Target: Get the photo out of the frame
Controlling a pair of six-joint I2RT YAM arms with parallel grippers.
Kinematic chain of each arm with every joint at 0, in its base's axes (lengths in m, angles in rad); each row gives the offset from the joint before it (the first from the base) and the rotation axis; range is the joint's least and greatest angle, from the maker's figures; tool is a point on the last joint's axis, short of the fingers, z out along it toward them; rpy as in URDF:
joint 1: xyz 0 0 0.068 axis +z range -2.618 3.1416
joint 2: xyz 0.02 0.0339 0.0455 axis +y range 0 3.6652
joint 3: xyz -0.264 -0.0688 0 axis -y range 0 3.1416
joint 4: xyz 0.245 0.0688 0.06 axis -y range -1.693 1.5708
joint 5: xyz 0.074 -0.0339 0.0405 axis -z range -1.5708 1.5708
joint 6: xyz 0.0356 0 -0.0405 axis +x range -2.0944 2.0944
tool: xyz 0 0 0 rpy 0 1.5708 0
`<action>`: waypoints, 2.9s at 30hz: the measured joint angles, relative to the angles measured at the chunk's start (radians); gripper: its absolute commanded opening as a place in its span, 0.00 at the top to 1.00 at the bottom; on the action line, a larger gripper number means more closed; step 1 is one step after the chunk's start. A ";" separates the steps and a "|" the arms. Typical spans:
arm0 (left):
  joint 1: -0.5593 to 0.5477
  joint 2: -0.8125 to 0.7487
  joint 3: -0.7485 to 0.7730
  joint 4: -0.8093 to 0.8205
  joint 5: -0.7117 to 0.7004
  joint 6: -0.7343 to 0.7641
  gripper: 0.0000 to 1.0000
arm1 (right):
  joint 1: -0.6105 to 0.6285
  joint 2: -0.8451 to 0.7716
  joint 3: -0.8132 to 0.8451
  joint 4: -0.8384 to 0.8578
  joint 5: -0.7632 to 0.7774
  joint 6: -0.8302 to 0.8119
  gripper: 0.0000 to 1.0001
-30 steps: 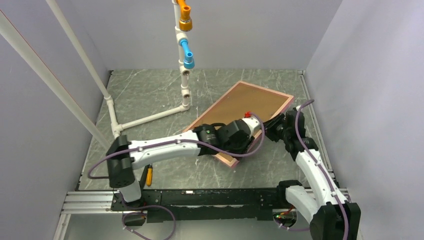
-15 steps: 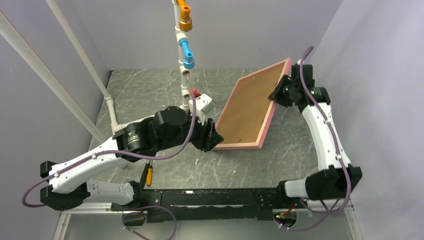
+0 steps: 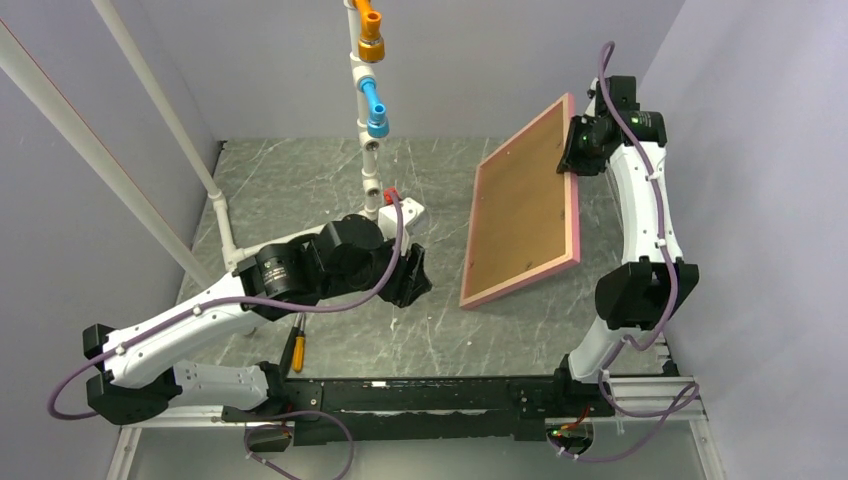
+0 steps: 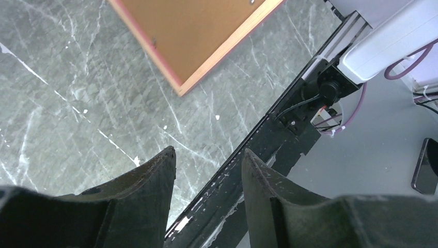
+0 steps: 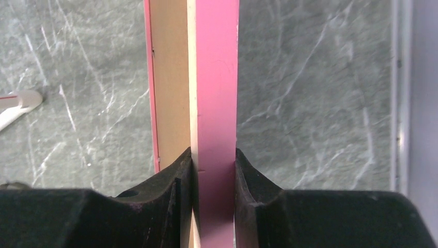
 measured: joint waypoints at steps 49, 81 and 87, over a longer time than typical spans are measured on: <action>0.201 -0.145 -0.176 -0.016 0.173 0.022 0.48 | 0.609 0.517 -0.134 0.266 1.061 -0.093 1.00; 0.202 -0.135 -0.205 -0.012 0.183 0.014 0.48 | 0.486 0.520 -0.352 0.855 0.991 -0.487 0.76; 0.204 -0.137 -0.219 -0.013 0.184 0.013 0.48 | 0.482 0.520 -0.352 0.876 0.962 -0.503 0.63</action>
